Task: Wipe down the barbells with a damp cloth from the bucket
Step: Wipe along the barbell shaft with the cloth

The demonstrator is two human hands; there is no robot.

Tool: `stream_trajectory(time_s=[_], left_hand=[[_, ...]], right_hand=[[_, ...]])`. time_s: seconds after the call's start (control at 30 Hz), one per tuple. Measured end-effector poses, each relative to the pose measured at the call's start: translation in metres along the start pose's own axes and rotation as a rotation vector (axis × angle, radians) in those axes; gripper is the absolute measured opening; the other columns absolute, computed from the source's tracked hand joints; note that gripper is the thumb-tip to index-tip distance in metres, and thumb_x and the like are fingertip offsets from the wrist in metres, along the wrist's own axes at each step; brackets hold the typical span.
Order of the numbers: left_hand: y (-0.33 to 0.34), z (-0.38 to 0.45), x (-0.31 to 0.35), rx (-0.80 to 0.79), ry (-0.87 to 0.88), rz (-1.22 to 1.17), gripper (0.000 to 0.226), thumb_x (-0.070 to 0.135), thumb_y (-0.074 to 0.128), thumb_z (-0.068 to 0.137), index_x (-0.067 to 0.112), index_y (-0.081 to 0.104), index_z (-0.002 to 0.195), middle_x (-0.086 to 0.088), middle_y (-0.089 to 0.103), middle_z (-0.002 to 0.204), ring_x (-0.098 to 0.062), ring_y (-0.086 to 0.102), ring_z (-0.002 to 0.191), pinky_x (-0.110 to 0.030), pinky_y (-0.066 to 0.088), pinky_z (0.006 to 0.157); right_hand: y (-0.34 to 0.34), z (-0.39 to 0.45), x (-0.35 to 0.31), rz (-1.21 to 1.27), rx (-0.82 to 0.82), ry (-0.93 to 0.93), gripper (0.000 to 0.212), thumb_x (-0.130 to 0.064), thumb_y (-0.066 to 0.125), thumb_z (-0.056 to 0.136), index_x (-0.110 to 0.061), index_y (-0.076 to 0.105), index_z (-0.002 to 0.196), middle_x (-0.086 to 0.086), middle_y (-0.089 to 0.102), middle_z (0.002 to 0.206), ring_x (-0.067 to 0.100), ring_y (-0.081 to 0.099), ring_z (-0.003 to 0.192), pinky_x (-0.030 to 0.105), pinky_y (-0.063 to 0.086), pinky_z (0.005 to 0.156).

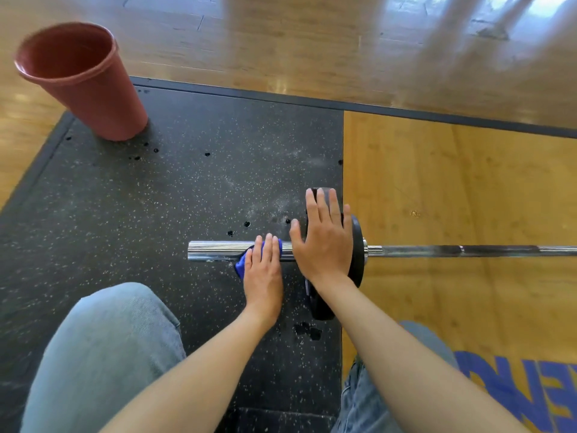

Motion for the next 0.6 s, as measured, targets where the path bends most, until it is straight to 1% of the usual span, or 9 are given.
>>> stream_trajectory(time_s=[0.07,0.13,0.2,0.23,0.27,0.33,0.4,0.5,0.6], left_hand=[[0.001,-0.005,0.027,0.001,0.011,-0.079,0.086,0.006,0.051,0.102,0.014,-0.009,0.162,-0.006,-0.007,0.17,-0.027,-0.01,0.157,-0.045,0.0,0.128],[0.001,-0.012,0.051,-0.008,0.061,-0.293,0.079,0.019,0.055,0.104,0.024,0.002,0.162,-0.002,0.001,0.169,-0.02,-0.003,0.157,-0.04,-0.002,0.128],[0.005,-0.016,0.055,0.022,0.168,-0.271,0.075,0.026,0.063,0.099,0.023,0.017,0.158,-0.005,0.028,0.166,-0.022,0.022,0.155,-0.041,0.015,0.126],[0.006,-0.018,0.047,0.04,0.219,-0.209,0.078,0.027,0.067,0.094,0.019,0.023,0.158,-0.007,0.034,0.163,-0.025,0.03,0.152,-0.042,0.023,0.124],[0.008,-0.021,0.035,0.021,0.227,-0.153,0.079,0.024,0.069,0.092,0.016,0.027,0.159,-0.007,0.034,0.164,-0.026,0.031,0.152,-0.042,0.025,0.123],[0.011,-0.032,0.012,-0.014,0.15,-0.109,0.081,0.004,0.069,0.089,0.013,0.03,0.16,-0.005,0.031,0.165,-0.027,0.025,0.154,-0.043,0.019,0.125],[0.003,-0.044,0.005,0.021,0.047,-0.104,0.084,-0.009,0.063,0.087,0.01,0.028,0.16,-0.005,0.028,0.166,-0.028,0.02,0.155,-0.043,0.014,0.126],[-0.001,-0.043,0.029,-0.038,0.035,-0.099,0.081,-0.005,0.051,0.095,0.01,0.01,0.163,-0.005,0.008,0.171,-0.029,-0.001,0.158,-0.044,0.0,0.127],[0.005,-0.05,0.049,-0.153,0.166,-0.129,0.085,0.01,0.058,0.098,0.014,0.004,0.164,0.0,-0.001,0.171,-0.022,-0.015,0.155,-0.038,-0.01,0.125]], right_hand=[[-0.004,-0.019,0.002,-0.007,0.024,0.016,0.064,-0.042,0.042,0.101,-0.019,0.03,0.159,0.004,0.029,0.165,0.019,0.013,0.156,0.044,0.007,0.127],[-0.01,-0.04,0.002,0.057,0.047,0.016,0.062,-0.036,0.039,0.1,-0.019,0.031,0.159,0.002,0.029,0.165,0.016,0.012,0.156,0.045,0.012,0.127],[-0.019,-0.051,0.003,0.181,0.099,0.053,0.063,-0.028,0.046,0.097,-0.017,0.034,0.157,0.001,0.03,0.165,0.014,0.015,0.155,0.046,0.017,0.126],[-0.023,-0.048,0.004,0.223,0.121,0.078,0.065,-0.026,0.05,0.095,-0.017,0.034,0.157,0.001,0.03,0.165,0.014,0.016,0.155,0.046,0.016,0.126],[-0.026,-0.039,0.005,0.225,0.122,0.095,0.066,-0.027,0.052,0.095,-0.018,0.033,0.158,0.001,0.029,0.165,0.015,0.015,0.155,0.045,0.013,0.127],[-0.027,-0.02,0.011,0.129,0.048,0.113,0.067,-0.036,0.046,0.098,-0.022,0.026,0.16,0.0,0.022,0.168,0.017,0.009,0.156,0.044,0.005,0.127],[-0.02,-0.01,0.01,0.078,-0.078,0.109,0.067,-0.047,0.037,0.102,-0.023,0.019,0.162,0.001,0.014,0.17,0.019,0.003,0.157,0.046,0.003,0.126],[-0.012,-0.019,0.018,0.073,-0.078,0.151,0.064,-0.053,0.027,0.105,-0.022,0.024,0.161,0.002,0.02,0.168,0.02,0.009,0.156,0.046,0.007,0.126],[-0.014,-0.027,0.021,0.139,-0.053,0.224,0.065,-0.054,0.024,0.103,-0.02,0.029,0.159,0.004,0.028,0.166,0.022,0.014,0.155,0.049,0.013,0.125]])
Point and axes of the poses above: each hand's wrist, its own z-axis towards the middle knuckle, its own y-axis out of the palm, x = y × z, the point moved 3 cm from there along z, towards the middle knuckle
